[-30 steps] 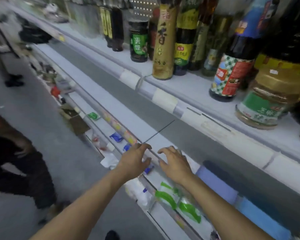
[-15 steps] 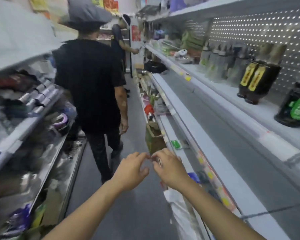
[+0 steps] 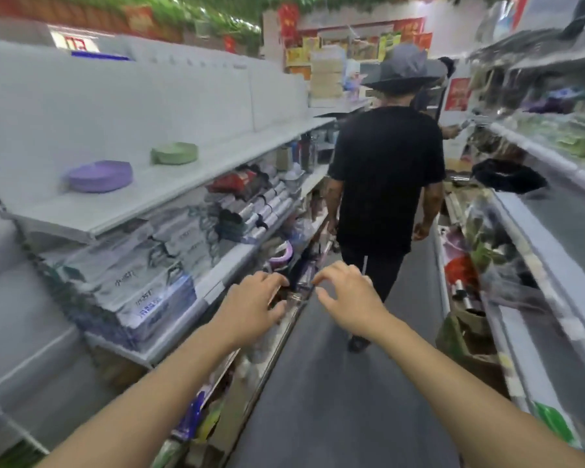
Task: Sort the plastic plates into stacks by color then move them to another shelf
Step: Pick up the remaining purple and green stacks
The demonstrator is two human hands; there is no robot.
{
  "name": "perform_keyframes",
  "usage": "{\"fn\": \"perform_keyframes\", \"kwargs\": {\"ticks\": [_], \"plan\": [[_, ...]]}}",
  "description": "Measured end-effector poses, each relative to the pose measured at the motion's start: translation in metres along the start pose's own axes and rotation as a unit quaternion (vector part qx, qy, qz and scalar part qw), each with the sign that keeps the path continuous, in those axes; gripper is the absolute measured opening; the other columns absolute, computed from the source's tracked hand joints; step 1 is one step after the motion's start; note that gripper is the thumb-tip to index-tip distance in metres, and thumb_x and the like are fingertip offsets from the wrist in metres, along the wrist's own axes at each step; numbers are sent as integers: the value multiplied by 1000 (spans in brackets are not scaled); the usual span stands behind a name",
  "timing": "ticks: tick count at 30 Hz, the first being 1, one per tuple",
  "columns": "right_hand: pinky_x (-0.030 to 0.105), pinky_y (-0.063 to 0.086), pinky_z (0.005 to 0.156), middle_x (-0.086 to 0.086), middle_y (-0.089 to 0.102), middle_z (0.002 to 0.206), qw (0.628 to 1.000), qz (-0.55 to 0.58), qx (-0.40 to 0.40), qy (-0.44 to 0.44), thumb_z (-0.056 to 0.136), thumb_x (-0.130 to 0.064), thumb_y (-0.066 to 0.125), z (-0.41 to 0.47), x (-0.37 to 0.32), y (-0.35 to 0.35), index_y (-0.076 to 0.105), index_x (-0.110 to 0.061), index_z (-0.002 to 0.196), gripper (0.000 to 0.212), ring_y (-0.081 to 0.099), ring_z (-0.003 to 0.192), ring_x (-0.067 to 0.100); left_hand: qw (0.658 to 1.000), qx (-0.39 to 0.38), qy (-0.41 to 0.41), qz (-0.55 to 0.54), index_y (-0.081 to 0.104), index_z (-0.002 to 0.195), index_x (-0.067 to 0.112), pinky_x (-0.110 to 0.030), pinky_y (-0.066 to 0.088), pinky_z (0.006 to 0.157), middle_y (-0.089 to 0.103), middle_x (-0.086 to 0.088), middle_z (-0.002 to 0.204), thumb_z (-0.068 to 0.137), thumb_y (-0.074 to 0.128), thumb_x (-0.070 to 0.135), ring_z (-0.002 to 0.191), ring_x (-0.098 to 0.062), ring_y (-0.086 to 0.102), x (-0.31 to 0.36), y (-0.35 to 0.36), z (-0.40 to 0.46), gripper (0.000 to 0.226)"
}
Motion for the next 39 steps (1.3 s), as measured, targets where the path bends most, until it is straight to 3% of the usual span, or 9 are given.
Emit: {"fn": "perform_keyframes", "kwargs": {"ticks": [5, 9, 13, 21, 31, 35, 39], "plan": [[46, 42, 100, -13, 52, 111, 995, 23, -11, -100, 100, -39, 54, 115, -33, 12, 64, -34, 113, 17, 51, 112, 18, 995, 46, -72, 49, 56, 127, 32, -39, 48, 94, 60, 1, 125, 91, 54, 44, 115, -22, 57, -70, -52, 50, 38], [43, 43, 96, -12, 54, 113, 981, 40, -14, -192, 100, -39, 54, 203, -60, 14, 64, -33, 114, 18, 51, 112, 17, 983, 93, -131, 84, 54, 130, 34, -41, 48, 95, 59, 4, 130, 86, 45, 48, 119, -20, 55, -109, -97, 96, 47], [43, 45, 95, -7, 57, 114, 960, 61, -32, -272, 100, -38, 56, 285, -95, 17, 66, -30, 115, 20, 51, 111, 20, 964, 138, -207, 95, 53, 134, 35, -38, 47, 96, 56, 5, 132, 93, 57, 40, 120, -17, 53, -145, -131, 125, 41], [47, 50, 91, -5, 54, 115, 908, 116, -87, -393, 98, -39, 56, 399, -184, 59, 64, -31, 116, 21, 55, 105, 20, 901, 183, -365, 144, 50, 137, 34, -44, 46, 100, 52, 2, 141, 97, 54, 42, 125, -22, 51, -244, -184, 121, 41], [36, 48, 83, 1, 54, 123, 854, 115, -102, -497, 101, -36, 54, 522, -323, 145, 64, -24, 123, 27, 61, 102, 25, 849, 200, -451, 189, 48, 140, 31, -42, 48, 97, 47, -2, 138, 99, 52, 43, 118, -26, 57, -398, -224, 135, 43], [38, 49, 89, 2, 51, 126, 847, 110, -121, -506, 101, -38, 53, 568, -373, 172, 62, -25, 127, 30, 61, 104, 26, 823, 202, -497, 187, 50, 134, 32, -42, 48, 96, 50, -4, 126, 100, 45, 47, 110, -28, 60, -456, -232, 138, 37], [38, 49, 88, 0, 49, 123, 837, 92, -164, -514, 102, -41, 49, 597, -403, 202, 62, -29, 124, 28, 63, 97, 29, 793, 198, -561, 131, 48, 132, 36, -35, 46, 92, 45, -1, 125, 103, 40, 49, 101, -28, 60, -493, -223, 129, 33]]}}
Point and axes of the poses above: each hand's wrist, its own z-axis towards the middle knuckle, its own y-axis out of the palm, x = y × z, the point moved 8 cm from there along z, towards the middle knuckle
